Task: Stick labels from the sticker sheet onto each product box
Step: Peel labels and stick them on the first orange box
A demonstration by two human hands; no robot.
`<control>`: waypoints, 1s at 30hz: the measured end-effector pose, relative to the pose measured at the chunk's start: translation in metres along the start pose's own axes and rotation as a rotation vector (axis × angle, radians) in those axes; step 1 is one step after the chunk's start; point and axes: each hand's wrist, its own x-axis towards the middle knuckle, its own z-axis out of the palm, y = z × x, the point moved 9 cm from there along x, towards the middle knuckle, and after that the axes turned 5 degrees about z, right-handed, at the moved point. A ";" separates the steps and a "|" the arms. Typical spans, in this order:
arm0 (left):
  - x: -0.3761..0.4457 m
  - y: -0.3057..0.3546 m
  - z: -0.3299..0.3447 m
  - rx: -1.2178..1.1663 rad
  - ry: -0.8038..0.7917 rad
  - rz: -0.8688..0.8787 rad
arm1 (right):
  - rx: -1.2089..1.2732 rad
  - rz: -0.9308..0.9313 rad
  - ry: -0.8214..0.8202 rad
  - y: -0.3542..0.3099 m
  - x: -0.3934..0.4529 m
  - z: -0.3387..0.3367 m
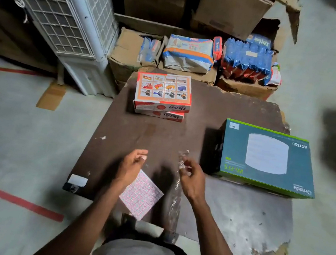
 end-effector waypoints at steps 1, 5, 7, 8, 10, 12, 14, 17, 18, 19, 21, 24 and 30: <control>-0.005 -0.011 -0.016 0.004 0.024 -0.021 | 0.006 0.012 -0.038 0.000 -0.007 0.018; -0.022 -0.053 -0.062 0.014 0.097 -0.108 | -0.061 0.026 -0.163 0.002 -0.031 0.079; -0.027 -0.073 -0.074 0.022 0.119 -0.131 | -0.108 0.052 -0.223 0.008 -0.041 0.103; -0.028 -0.084 -0.079 0.040 0.130 -0.142 | -0.145 0.055 -0.254 0.010 -0.046 0.114; -0.031 -0.107 -0.086 0.073 0.143 -0.194 | -0.249 0.044 -0.313 0.014 -0.056 0.134; -0.033 -0.136 -0.090 0.094 0.146 -0.292 | -0.363 0.034 -0.376 0.019 -0.065 0.152; -0.034 -0.160 -0.086 0.103 0.105 -0.375 | -0.446 0.038 -0.434 0.028 -0.072 0.167; -0.035 -0.177 -0.078 0.145 0.052 -0.424 | -0.495 0.077 -0.470 0.042 -0.078 0.184; -0.034 -0.176 -0.077 0.167 0.050 -0.419 | -0.517 0.083 -0.477 0.047 -0.079 0.188; -0.034 -0.175 -0.076 0.188 0.052 -0.405 | -0.547 0.081 -0.480 0.050 -0.080 0.192; -0.032 -0.173 -0.076 0.222 0.075 -0.375 | -0.599 0.083 -0.477 0.055 -0.082 0.197; -0.031 -0.168 -0.076 0.244 0.082 -0.356 | -0.655 0.076 -0.484 0.057 -0.085 0.202; -0.027 -0.168 -0.079 0.240 0.082 -0.370 | -0.700 0.074 -0.480 0.062 -0.086 0.208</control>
